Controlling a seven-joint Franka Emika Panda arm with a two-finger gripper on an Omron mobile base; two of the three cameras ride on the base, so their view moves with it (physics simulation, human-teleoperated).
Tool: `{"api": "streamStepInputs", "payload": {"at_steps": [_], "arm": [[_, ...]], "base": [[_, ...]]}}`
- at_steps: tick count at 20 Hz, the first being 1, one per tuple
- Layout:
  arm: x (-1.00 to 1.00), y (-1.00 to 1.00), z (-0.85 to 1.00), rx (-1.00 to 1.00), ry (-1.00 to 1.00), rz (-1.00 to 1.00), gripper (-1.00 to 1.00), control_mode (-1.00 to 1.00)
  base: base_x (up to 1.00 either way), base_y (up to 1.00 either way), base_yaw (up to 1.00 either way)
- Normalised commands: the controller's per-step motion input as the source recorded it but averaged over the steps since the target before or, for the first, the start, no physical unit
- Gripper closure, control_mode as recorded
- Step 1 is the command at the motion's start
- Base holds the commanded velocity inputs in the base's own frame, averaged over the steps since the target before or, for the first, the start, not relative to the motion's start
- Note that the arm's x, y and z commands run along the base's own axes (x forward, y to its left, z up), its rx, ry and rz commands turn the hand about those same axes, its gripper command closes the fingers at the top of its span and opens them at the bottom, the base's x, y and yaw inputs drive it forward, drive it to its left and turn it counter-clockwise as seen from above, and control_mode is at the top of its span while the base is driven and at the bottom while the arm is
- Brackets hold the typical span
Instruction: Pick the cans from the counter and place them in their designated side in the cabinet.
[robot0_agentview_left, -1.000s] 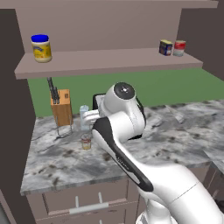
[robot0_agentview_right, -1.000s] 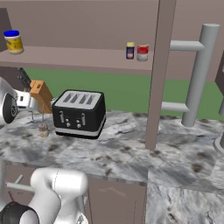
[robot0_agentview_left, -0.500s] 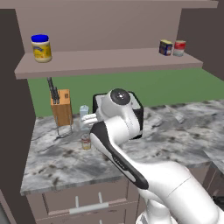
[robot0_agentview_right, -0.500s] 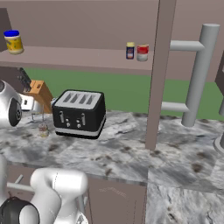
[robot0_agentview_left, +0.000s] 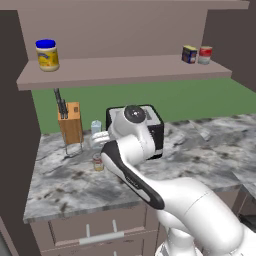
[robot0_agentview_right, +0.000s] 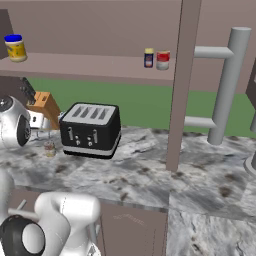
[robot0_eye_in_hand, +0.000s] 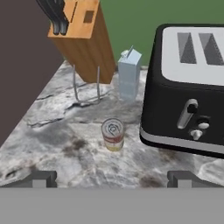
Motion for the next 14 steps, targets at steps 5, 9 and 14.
{"api": "streamStepInputs", "payload": {"at_steps": [5,9,14], "arm": [[0.16,0.06,-0.21,0.01,0.00,0.00,-1.00,-1.00],[0.13,0.07,-0.22,0.00,0.00,0.00,-1.00,-1.00],[0.11,0.02,-0.21,0.00,0.00,0.00,-1.00,-1.00]], "base": [[0.00,0.00,0.00],[0.00,0.00,0.00],[0.00,0.00,0.00]]}}
